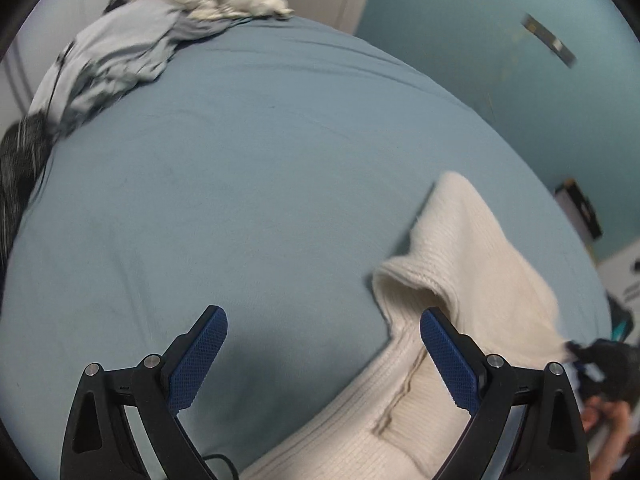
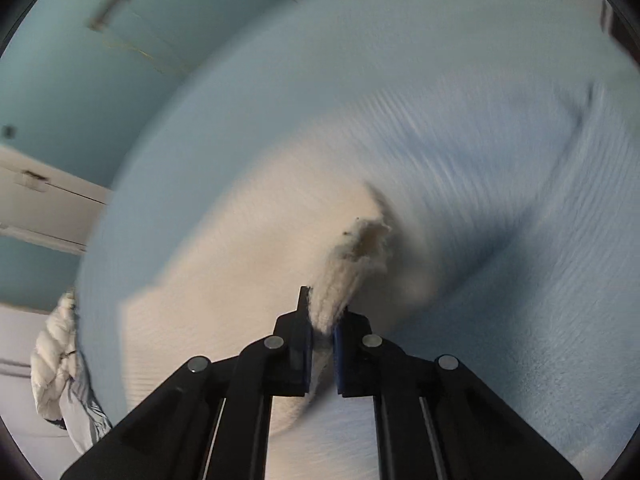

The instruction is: Fold small clothes

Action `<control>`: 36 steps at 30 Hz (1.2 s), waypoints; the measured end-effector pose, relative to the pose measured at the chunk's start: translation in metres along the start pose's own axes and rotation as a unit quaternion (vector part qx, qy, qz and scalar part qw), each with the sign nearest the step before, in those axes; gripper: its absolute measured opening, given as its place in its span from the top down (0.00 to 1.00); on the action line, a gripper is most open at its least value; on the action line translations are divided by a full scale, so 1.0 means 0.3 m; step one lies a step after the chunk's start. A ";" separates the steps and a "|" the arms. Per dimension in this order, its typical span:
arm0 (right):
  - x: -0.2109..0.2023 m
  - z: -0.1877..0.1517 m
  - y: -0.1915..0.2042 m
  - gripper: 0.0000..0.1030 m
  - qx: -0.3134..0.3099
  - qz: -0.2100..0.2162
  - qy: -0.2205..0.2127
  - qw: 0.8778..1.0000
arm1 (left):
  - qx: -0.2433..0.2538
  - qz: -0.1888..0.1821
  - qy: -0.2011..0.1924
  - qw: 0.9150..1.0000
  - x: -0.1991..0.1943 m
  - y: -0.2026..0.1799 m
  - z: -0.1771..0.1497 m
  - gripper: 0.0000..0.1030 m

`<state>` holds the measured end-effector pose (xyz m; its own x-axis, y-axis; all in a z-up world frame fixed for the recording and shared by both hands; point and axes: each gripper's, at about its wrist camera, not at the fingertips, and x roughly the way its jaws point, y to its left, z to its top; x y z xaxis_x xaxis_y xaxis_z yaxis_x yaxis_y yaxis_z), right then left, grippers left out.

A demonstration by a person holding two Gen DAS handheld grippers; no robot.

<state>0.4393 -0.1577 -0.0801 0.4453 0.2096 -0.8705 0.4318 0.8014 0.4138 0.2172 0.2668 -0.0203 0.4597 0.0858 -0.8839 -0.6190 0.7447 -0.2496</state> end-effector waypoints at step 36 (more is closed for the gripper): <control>-0.489 -0.264 -0.578 0.60 -0.045 -0.124 -0.085 0.988 | 0.195 0.020 -0.008 0.981 -0.058 -0.240 -0.162 0.05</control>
<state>0.2370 -0.2831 -0.0454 0.4632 -0.0896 -0.8817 0.4765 0.8640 0.1625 0.2229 0.1794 -0.0063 0.4518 0.1285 -0.8828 -0.3480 0.9366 -0.0418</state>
